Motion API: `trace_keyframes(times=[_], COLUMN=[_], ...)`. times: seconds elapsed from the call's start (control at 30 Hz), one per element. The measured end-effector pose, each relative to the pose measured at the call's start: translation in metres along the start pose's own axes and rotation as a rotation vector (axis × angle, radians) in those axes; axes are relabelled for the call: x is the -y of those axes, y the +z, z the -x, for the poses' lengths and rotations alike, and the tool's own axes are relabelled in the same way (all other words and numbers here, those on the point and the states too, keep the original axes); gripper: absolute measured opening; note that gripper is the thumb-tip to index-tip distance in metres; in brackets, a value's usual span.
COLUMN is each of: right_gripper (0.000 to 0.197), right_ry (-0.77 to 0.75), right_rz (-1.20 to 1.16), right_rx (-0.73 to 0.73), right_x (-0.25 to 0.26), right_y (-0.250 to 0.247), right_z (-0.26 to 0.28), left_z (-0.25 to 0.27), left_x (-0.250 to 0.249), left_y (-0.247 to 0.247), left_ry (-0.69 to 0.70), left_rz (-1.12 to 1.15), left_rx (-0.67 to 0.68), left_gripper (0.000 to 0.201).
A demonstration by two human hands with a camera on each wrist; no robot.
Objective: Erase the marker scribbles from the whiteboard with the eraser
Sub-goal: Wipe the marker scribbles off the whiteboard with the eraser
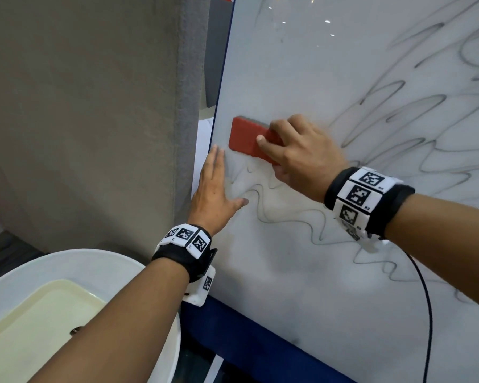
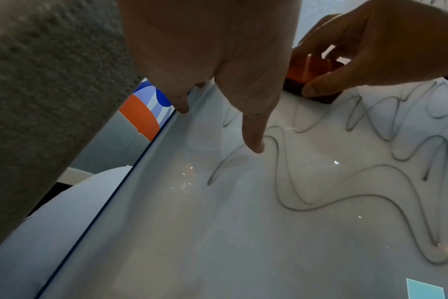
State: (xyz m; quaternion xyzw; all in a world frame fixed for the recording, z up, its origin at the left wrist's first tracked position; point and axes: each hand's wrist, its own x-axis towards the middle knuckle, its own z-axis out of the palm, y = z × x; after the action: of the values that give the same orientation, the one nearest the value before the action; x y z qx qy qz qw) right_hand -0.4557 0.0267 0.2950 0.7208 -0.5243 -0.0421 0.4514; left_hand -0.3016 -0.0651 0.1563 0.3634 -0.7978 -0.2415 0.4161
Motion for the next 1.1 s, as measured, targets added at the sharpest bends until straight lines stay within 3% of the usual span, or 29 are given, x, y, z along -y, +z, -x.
trace_keyframes(times=[0.2,0.4,0.6,0.8,0.9,1.1], right_gripper=[0.040,0.045,0.034,0.038,0.025,0.033], right_ry=[-0.154,-0.028,-0.147,-0.025,-0.109,-0.156], right_rz=[-0.014,0.013,-0.008,0.015,0.017,0.015], right_rx=[0.061,0.021,0.084,0.018,0.069,0.071], right_x=[0.013,0.007,0.018,0.014,0.033,0.012], right_y=[0.012,0.005,0.011,0.005,0.017,0.010], right_z=[0.001,-0.007,-0.002,-0.013,-0.001,-0.018], left_z=[0.001,0.001,0.001,0.001,0.001,0.000], left_x=[0.004,0.004,0.004,0.002,0.003,0.002], left_y=[-0.001,0.000,-0.001,-0.005,-0.005,-0.007], left_ry=[-0.013,-0.027,-0.026,-0.071,-0.061,-0.064], left_rz=[0.031,0.045,0.042,0.087,0.084,0.070], left_rx=[0.003,0.007,0.001,0.006,-0.010,-0.003], left_gripper=[0.119,0.118,0.118,0.118,0.119,0.121])
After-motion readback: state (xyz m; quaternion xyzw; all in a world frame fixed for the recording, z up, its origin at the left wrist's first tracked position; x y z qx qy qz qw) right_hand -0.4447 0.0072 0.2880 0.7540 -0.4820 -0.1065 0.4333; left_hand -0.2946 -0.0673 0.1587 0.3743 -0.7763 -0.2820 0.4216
